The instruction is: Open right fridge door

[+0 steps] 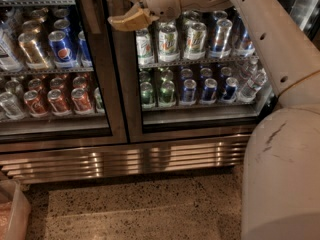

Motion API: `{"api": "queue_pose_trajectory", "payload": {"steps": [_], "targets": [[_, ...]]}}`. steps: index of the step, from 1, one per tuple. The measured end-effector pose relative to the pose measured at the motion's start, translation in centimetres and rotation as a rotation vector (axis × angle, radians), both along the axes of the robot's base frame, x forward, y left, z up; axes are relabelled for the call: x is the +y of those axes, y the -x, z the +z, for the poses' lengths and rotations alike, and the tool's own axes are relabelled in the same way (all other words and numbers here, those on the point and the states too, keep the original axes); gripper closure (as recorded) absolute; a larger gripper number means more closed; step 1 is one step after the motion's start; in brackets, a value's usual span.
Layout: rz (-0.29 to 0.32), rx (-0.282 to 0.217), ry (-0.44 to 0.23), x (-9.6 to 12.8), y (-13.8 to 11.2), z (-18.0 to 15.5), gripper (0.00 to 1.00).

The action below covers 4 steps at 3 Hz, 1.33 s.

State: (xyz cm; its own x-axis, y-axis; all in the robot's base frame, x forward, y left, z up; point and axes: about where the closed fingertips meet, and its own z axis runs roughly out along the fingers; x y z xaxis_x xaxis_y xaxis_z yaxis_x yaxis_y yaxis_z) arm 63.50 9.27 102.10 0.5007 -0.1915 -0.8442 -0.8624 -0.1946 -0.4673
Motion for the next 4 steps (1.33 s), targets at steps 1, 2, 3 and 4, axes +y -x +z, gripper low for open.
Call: {"api": "queue_pose_trajectory", "payload": {"steps": [1,2,3,4], "targets": [[0.0,0.0,0.0,0.0,0.0,0.0,0.87],[0.0,0.0,0.0,0.01,0.0,0.0,1.0],[0.0,0.0,0.0,-0.05,-0.47,0.07,1.0],[0.0,0.0,0.0,-0.3,-0.36,0.53,1.0]]}}
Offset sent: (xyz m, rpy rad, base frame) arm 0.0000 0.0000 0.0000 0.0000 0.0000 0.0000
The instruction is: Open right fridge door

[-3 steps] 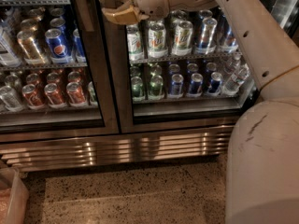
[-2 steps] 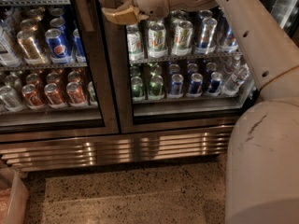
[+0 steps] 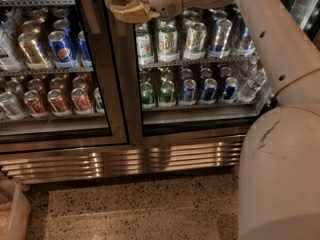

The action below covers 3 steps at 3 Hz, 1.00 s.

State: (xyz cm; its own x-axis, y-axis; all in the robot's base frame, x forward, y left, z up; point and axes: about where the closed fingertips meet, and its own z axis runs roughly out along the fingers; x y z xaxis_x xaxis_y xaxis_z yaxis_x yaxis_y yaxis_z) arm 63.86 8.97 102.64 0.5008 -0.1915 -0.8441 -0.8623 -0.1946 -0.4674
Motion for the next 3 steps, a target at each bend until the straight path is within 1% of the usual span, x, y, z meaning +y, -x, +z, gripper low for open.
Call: {"api": "queue_pose_trajectory", "payload": {"steps": [1,2,3], "targets": [[0.0,0.0,0.0,0.0,0.0,0.0,1.0],[-0.012,0.013,0.01,0.0,1.1,0.7,1.0],[-0.024,0.03,0.006,0.0,2.9,1.1,1.0]]}}
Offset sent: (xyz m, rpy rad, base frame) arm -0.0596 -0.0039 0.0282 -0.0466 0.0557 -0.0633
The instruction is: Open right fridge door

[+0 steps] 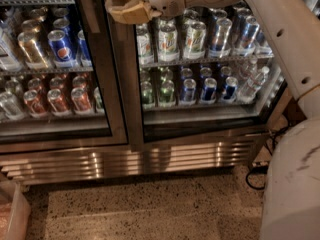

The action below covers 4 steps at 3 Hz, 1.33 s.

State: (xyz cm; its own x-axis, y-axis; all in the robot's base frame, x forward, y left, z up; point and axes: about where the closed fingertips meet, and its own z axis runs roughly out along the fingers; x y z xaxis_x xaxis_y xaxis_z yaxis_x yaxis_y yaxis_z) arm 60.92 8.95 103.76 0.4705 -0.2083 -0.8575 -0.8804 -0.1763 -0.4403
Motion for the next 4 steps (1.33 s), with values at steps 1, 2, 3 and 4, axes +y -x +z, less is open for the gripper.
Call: {"api": "queue_pose_trajectory", "payload": {"steps": [1,2,3,4], "targets": [[0.0,0.0,0.0,-0.4,0.1,0.0,1.0],[0.006,0.007,0.011,-0.3,0.6,0.1,1.0],[0.006,0.007,0.011,-0.4,0.6,0.0,1.0],[0.006,0.014,0.008,-0.6,1.2,0.1,1.0]]}}
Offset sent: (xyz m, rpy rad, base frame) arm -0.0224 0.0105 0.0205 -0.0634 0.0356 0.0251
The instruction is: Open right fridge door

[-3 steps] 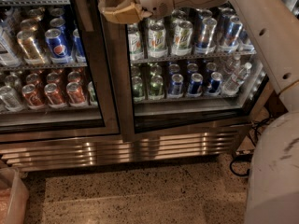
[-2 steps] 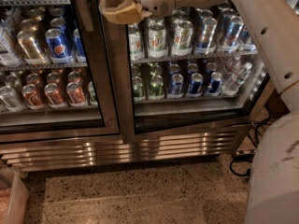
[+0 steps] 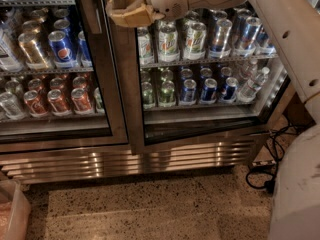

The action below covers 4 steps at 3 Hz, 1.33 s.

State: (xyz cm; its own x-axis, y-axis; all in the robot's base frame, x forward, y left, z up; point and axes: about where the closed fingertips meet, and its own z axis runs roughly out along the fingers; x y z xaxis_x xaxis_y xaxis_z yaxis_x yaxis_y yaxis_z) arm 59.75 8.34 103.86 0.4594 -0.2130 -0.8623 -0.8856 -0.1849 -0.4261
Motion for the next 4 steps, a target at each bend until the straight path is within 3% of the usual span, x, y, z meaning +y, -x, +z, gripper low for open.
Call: {"api": "queue_pose_trajectory", "payload": {"steps": [4], "targets": [[-0.008,0.019,0.009,-0.2,1.6,0.3,1.0]]}}
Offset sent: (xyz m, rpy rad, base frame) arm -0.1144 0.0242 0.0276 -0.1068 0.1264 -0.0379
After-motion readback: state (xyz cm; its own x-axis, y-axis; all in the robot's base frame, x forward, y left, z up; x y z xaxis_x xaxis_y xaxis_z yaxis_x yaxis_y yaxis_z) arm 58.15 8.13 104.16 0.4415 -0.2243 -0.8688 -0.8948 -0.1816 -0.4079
